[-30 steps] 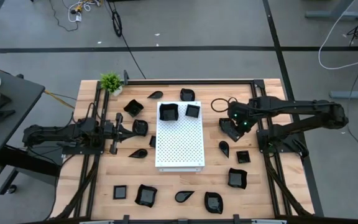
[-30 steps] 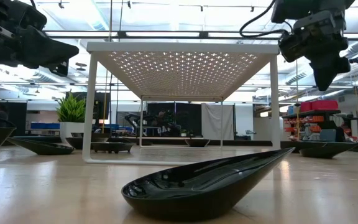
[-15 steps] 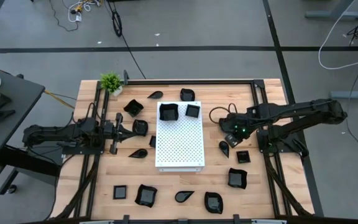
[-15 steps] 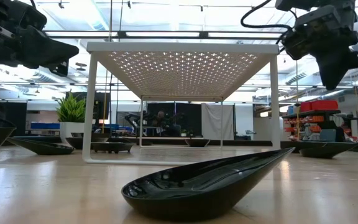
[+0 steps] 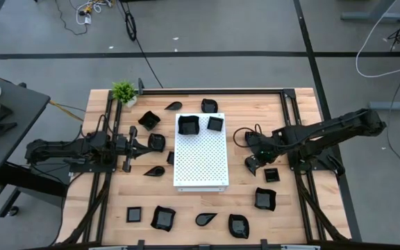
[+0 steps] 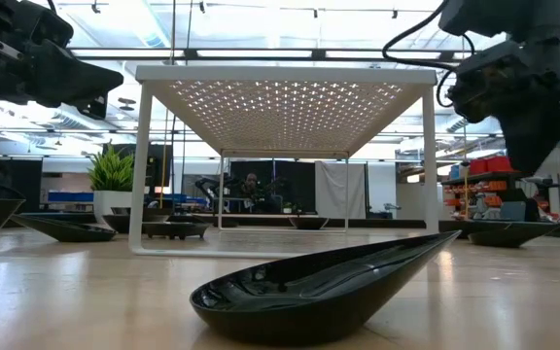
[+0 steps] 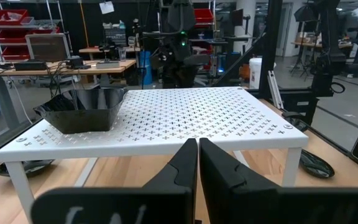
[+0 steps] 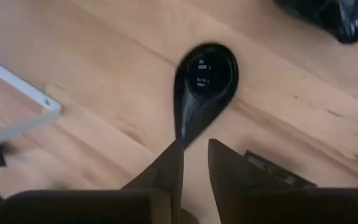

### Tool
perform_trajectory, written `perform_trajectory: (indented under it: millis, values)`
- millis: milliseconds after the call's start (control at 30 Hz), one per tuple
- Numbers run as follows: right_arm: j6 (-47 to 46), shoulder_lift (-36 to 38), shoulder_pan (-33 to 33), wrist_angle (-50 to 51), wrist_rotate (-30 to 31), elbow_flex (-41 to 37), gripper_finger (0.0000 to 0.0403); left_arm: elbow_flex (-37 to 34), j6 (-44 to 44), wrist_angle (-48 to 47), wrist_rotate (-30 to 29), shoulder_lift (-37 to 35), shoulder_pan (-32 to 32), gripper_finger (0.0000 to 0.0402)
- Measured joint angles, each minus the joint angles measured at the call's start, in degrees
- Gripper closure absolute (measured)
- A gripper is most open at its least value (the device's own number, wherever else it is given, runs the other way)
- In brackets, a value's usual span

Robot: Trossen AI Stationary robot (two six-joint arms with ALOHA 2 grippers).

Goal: Pick & Place Mini shaped plates
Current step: Put the black leaf shaped plate on the shelf

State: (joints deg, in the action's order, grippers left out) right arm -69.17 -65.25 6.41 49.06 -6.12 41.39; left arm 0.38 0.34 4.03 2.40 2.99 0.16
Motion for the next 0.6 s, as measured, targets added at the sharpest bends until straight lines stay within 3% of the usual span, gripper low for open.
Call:
perform_trajectory:
  millis: [267,600]
  values:
    - [2.5,0.7,-6.6,0.3,2.5,1.1,0.0325,0.0,0.0,0.0,0.0,0.0,0.0,0.0381]
    - [16.3,1.3,-18.6,7.5,4.9,1.1,0.0325,0.0,0.0,0.0,0.0,0.0,0.0,0.0381]
